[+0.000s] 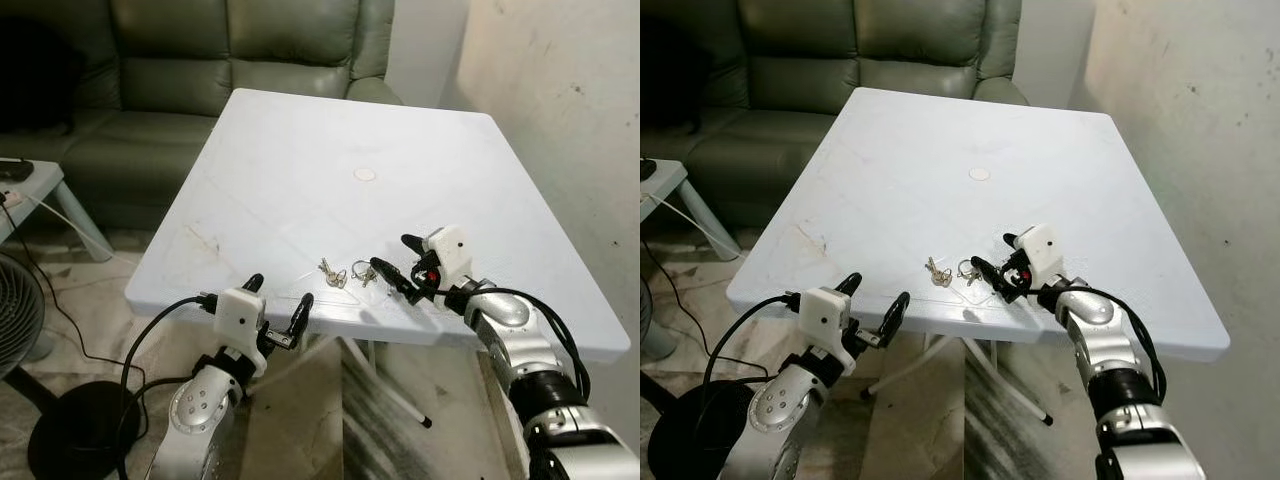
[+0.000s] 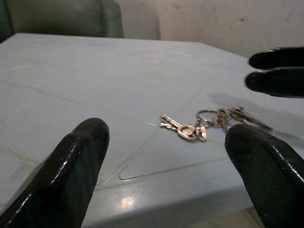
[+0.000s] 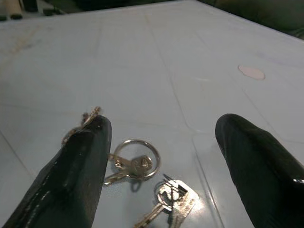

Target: Hang keys on a hook

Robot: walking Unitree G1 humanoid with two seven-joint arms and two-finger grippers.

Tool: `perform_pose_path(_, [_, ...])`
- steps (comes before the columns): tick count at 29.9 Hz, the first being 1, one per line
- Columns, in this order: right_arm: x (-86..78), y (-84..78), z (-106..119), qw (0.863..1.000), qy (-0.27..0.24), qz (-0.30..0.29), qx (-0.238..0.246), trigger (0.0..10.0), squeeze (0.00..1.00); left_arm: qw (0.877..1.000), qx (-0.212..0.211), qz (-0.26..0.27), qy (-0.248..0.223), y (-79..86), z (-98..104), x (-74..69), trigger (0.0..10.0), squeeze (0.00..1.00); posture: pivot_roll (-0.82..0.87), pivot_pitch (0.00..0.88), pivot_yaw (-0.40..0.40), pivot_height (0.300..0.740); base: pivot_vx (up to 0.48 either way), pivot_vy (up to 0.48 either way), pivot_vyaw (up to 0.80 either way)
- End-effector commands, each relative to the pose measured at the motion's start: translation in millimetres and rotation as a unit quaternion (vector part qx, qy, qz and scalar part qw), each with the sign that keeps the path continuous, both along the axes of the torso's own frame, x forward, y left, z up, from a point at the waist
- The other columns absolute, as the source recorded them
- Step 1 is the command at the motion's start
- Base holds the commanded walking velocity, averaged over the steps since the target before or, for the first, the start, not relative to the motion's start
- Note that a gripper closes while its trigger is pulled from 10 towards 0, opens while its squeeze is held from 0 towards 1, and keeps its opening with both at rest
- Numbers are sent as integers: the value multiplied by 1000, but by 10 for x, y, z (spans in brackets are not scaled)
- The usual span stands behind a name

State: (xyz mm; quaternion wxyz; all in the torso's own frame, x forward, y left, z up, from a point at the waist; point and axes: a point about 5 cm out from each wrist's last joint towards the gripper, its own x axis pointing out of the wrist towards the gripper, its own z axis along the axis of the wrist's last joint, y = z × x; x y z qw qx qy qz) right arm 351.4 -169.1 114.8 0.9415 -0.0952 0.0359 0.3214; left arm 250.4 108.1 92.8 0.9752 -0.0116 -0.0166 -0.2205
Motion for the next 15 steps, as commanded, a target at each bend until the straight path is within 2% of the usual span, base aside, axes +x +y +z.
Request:
perform_pose_path(1, [35, -37, 22, 1000, 1, 0, -17, 10000, 0, 1000, 4, -6, 0, -3, 29, -23, 10000, 0, 35, 61, -68, 740, 0, 0, 0])
perform_pose_path(7, [58, -48, 9, 1000, 7, -5, -29, 10000, 0, 1000, 5, -6, 2, 1, 37, -42, 10000, 0, 38, 72, -67, 740, 0, 0, 0])
perform_pose_path(15, [95, -72, -24, 997, 20, -1, -71, 10000, 0, 1000, 6, -6, 12, -9, 61, -92, 10000, 0, 42, 90, -68, 740, 0, 0, 0])
